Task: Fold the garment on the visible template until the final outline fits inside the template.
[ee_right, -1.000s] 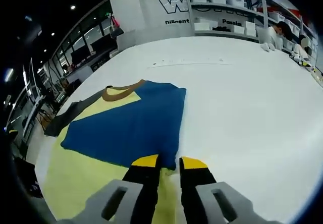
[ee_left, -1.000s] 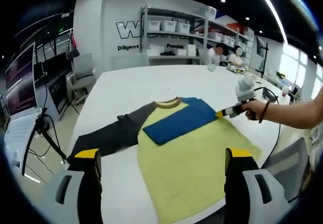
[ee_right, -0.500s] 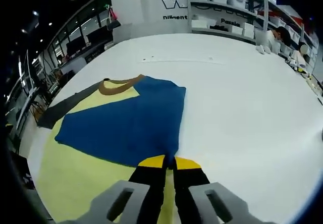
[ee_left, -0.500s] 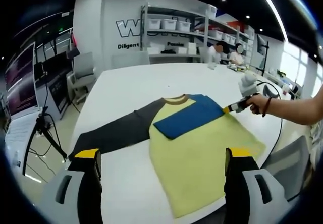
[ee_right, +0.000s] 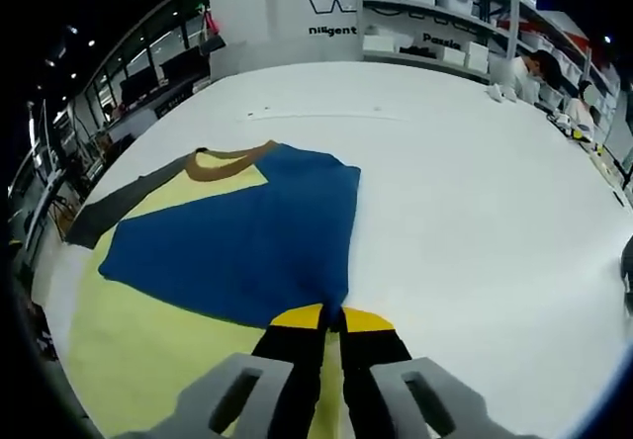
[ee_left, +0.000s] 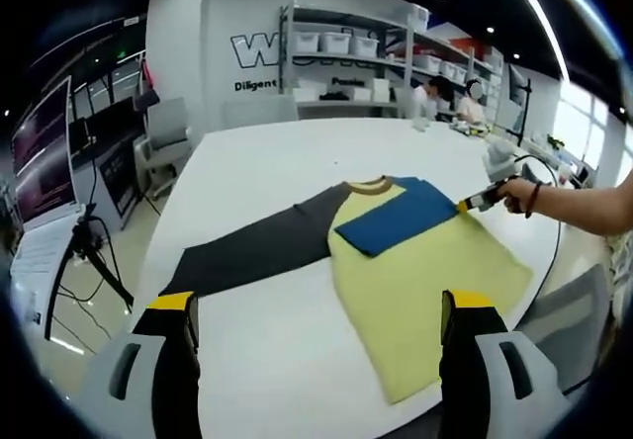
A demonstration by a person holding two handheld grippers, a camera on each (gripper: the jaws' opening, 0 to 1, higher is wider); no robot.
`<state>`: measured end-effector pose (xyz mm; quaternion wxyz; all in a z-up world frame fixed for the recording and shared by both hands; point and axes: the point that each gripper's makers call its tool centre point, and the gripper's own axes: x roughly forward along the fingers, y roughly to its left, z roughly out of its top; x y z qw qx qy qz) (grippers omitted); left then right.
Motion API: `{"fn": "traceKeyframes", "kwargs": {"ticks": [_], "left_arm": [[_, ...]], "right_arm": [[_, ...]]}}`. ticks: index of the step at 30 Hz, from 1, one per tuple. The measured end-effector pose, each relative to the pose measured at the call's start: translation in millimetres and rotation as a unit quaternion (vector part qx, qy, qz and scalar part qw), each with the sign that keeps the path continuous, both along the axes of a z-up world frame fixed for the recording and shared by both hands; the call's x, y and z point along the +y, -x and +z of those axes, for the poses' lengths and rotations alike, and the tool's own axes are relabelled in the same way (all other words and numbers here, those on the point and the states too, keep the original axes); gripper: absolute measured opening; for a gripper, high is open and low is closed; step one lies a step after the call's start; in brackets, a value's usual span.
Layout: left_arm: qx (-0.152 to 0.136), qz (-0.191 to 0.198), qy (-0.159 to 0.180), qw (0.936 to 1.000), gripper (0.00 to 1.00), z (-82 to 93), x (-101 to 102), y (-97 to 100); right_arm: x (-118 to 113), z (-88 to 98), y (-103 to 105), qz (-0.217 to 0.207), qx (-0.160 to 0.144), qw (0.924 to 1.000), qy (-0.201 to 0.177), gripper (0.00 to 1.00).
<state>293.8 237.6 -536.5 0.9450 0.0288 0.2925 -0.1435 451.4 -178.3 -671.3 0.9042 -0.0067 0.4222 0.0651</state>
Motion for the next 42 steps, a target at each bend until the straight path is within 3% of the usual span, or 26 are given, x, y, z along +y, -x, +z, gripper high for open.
{"fn": "traceKeyframes", "kwargs": {"ticks": [16,24,26,27,29,32,42], "left_arm": [[0.003,0.015,0.001,0.9999,0.99,-6.0,5.6,-11.9],[0.004,0.037,0.006,0.9993,0.99,-14.7,18.2,-26.1],[0.006,0.045,0.009,0.9989,0.98,-17.6,21.9,-29.6],[0.008,0.057,0.013,0.9983,0.98,-19.8,26.2,-33.0],[0.015,0.072,0.023,0.997,0.96,-23.6,32.3,-38.4],[0.012,0.088,0.036,0.9954,0.95,-26.4,41.5,-50.9],[0.029,0.101,0.005,0.9945,0.88,-43.8,73.6,-81.3]], "right_arm": [[-44.1,1.2,4.0,-0.031,0.011,0.9993,0.019,0.0],[-48.6,1.1,4.1,-0.031,0.011,0.9993,0.016,0.0],[-48.7,2.2,3.8,-0.03,0.006,0.9994,0.013,0.02],[-44.4,6.5,-1.0,-0.041,-0.016,0.9989,-0.016,0.05],[-44.7,12.5,-1.1,-0.055,-0.029,0.9974,-0.037,0.16],[-43.5,24.2,-1.5,-0.055,-0.052,0.9957,-0.053,0.19],[-21.0,59.3,7.9,-0.008,-0.096,0.9905,-0.098,0.36]]}}
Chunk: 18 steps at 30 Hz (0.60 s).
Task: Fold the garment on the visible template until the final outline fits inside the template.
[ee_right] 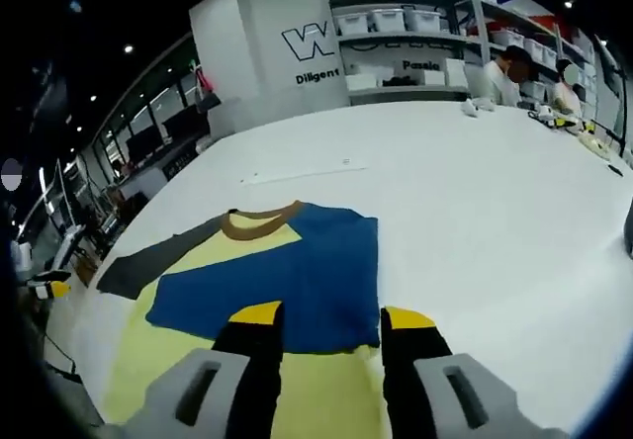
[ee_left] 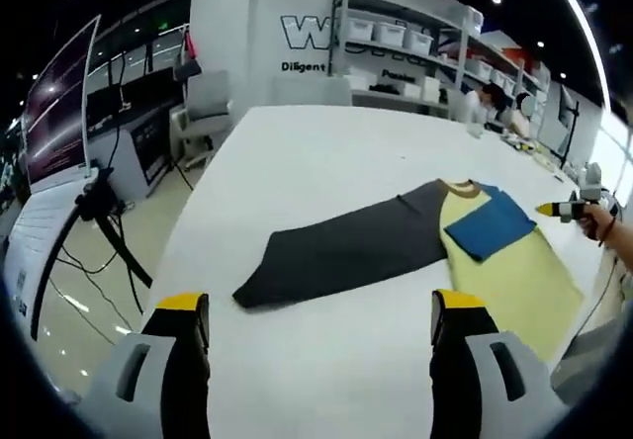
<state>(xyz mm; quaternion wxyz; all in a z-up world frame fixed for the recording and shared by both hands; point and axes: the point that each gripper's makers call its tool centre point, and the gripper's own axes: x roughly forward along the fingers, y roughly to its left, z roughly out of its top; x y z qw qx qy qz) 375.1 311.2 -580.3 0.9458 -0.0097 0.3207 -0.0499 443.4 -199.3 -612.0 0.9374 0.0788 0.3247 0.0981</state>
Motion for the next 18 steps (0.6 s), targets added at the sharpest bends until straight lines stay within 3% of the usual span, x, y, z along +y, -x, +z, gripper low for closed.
{"fn": "traceKeyframes", "kwargs": {"ticks": [6,10,13,18], "left_arm": [[0.018,0.031,0.011,0.9993,0.82,-12.2,18.3,-8.2],[0.028,0.043,0.019,0.9985,0.72,-20.8,25.5,-11.9],[0.031,0.047,0.011,0.9984,0.67,-26.4,31.4,-16.8],[0.039,0.068,-0.015,0.9968,0.49,-36.6,50.5,-24.7]], "right_arm": [[7.2,9.8,12.6,0.022,0.005,0.9997,0.001,0.39],[11.9,18.3,19.2,0.037,-0.001,0.9993,0.0,0.38],[14.8,24.2,25.2,0.044,-0.006,0.999,-0.003,0.38],[16.4,27.8,33.4,0.045,-0.01,0.9989,-0.013,0.37]]}}
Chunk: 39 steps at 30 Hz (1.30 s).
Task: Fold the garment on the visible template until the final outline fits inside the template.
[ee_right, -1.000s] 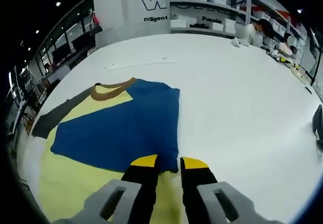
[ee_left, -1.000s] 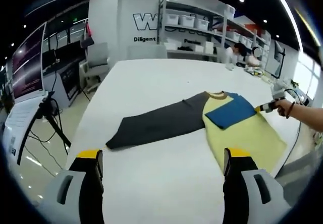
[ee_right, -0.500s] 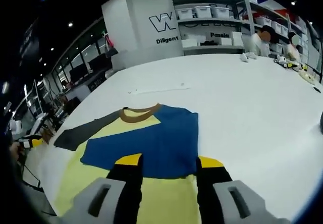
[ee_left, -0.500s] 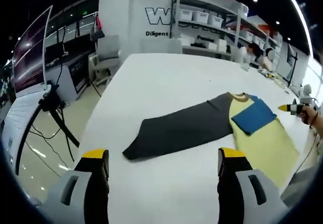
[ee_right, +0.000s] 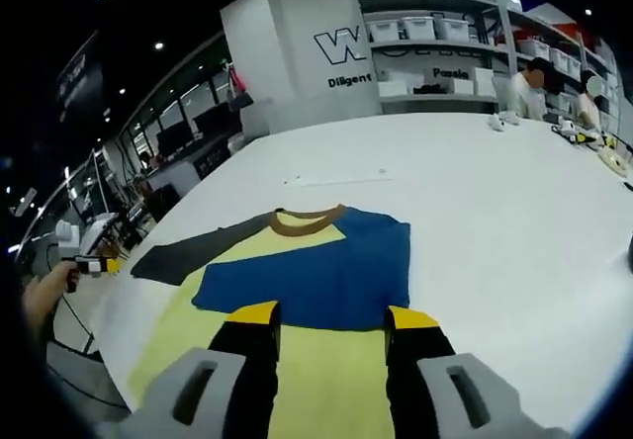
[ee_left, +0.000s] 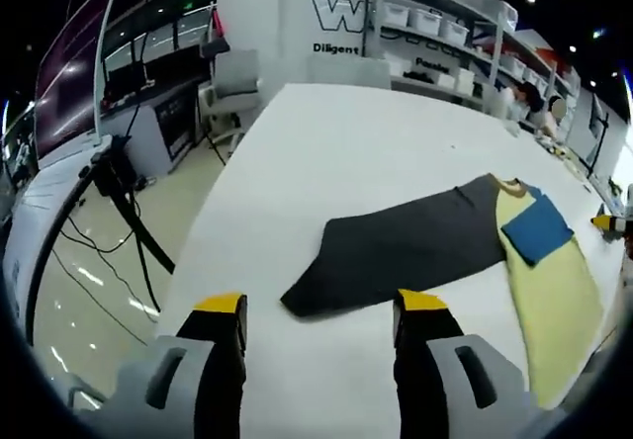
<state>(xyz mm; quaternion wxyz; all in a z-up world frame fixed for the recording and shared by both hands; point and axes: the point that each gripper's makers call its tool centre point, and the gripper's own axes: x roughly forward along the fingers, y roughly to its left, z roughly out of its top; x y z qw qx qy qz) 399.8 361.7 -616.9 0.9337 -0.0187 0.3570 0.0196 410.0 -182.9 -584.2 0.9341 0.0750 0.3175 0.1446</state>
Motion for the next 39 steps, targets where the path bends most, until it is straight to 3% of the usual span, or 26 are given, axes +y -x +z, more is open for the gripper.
{"fn": "traceKeyframes", "kwargs": {"ticks": [10,14,24,34,39], "left_arm": [[0.022,0.032,-0.005,0.9992,0.32,-19.2,23.7,-7.3],[0.038,0.039,-0.007,0.9985,0.29,-28.0,29.2,-5.3],[0.054,0.018,0.001,0.9984,0.23,-38.4,16.3,-4.0],[0.053,0.015,0.016,0.9983,0.13,-46.5,14.4,-11.2],[0.043,0.04,0.034,0.9977,0.02,-47.1,19.9,-13.6]], "right_arm": [[-6.6,12.9,15.5,-0.01,0.001,1.0,0.0,0.39],[-5.2,20.6,22.4,-0.004,-0.001,1.0,0.005,0.39],[7.2,40.4,40.8,0.021,-0.011,0.9996,0.017,0.43],[3.4,34.5,51.1,0.019,0.001,0.9994,0.029,0.41],[4.7,32.6,53.3,0.021,0.004,0.9994,0.028,0.4]]}}
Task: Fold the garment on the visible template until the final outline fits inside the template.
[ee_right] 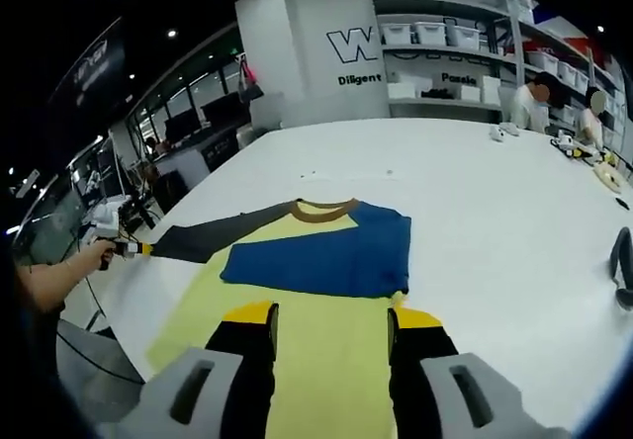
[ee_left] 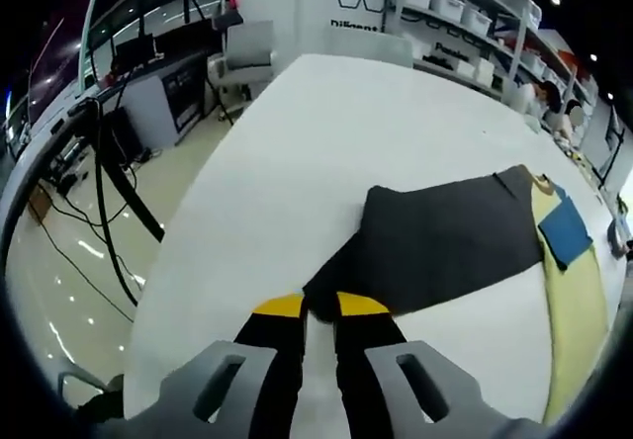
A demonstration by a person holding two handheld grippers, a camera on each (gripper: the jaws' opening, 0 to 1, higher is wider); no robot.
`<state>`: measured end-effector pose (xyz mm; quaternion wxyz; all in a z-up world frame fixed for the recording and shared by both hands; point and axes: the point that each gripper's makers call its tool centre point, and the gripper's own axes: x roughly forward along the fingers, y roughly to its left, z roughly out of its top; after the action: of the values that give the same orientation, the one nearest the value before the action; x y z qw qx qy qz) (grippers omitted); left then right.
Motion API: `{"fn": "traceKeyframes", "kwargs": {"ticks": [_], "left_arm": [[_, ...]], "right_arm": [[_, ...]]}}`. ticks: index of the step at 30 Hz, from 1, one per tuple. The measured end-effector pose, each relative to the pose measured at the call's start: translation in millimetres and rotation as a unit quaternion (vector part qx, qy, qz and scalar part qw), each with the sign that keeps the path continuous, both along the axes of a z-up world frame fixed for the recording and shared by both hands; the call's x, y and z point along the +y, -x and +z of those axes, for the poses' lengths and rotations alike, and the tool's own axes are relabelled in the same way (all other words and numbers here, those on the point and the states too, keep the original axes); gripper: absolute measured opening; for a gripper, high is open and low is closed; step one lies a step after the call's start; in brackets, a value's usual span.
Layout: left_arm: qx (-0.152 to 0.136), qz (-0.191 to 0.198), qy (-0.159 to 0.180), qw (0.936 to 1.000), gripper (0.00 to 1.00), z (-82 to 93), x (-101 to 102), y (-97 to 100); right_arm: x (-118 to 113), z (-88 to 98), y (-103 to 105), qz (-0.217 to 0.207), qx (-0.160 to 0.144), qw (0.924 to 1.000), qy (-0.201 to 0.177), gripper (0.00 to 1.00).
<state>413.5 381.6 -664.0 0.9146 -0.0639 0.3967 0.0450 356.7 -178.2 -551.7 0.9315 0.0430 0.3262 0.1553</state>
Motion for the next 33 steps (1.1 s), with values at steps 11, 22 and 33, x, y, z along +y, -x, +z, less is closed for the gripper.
{"fn": "traceKeyframes", "kwargs": {"ticks": [11,22,33], "left_arm": [[-0.062,0.051,-0.01,0.9968,0.03,23.8,-1.8,11.9],[-0.018,0.064,-0.017,0.9976,0.06,3.7,-16.2,35.0],[-0.028,-0.006,-0.076,0.9967,0.22,24.5,4.5,3.0]], "right_arm": [[6.0,-1.8,1.7,0.009,0.003,0.9999,0.003,0.39],[17.4,-6.9,2.2,0.025,0.009,0.9996,0.003,0.39],[10.1,-6.2,3.8,0.021,0.009,0.9997,0.008,0.39]]}}
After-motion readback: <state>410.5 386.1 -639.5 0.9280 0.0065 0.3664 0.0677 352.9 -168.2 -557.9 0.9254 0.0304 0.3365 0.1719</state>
